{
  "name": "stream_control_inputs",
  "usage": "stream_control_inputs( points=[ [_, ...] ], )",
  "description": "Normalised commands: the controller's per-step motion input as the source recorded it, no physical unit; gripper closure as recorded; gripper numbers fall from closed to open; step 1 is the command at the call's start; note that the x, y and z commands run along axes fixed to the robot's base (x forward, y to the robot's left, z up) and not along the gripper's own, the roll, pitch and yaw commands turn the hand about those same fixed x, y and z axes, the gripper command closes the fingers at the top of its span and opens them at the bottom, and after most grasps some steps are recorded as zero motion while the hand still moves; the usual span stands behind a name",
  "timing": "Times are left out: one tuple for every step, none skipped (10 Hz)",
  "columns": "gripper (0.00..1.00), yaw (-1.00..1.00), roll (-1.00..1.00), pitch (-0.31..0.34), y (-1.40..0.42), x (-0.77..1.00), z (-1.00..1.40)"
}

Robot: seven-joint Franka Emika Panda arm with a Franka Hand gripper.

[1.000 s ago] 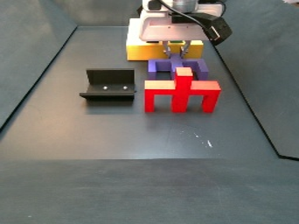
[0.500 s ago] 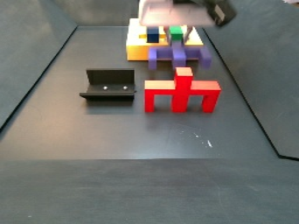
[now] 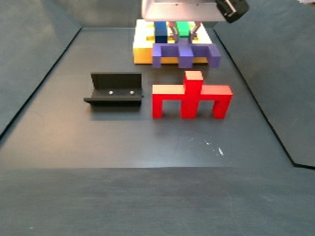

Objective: Pick up the purple object. Move up. Place the purple object on the fixture. Regrasp the purple object. Move to above the board. Insert the purple object.
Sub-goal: Place the purple object on the fixture.

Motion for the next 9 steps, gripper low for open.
stream_control_inputs(
  points=[
    [1.0,-0.14,-0.77,0.029,0.21,0.51,0.27],
    [1.0,-0.16,-0.87,0.0,0.18,0.52,0.34],
    [1.0,-0.14,-0.96,0.0,0.21,0.53,0.4],
    [1.0,-0.13,-0.94,0.0,0.18,0.56,0.4],
    [1.0,-0.12,-0.89,0.0,0.15,0.59,0.37],
    [1.0,-0.14,-0.91,-0.006,0.11,0.67,0.27],
    [1.0,-0.2,-0.98,-0.103,0.13,0.75,0.19],
    [1.0,-0.15,-0.95,-0.111,0.15,0.79,0.16],
    [1.0,-0.1,-0.92,-0.1,0.21,0.77,0.18]
  ],
)
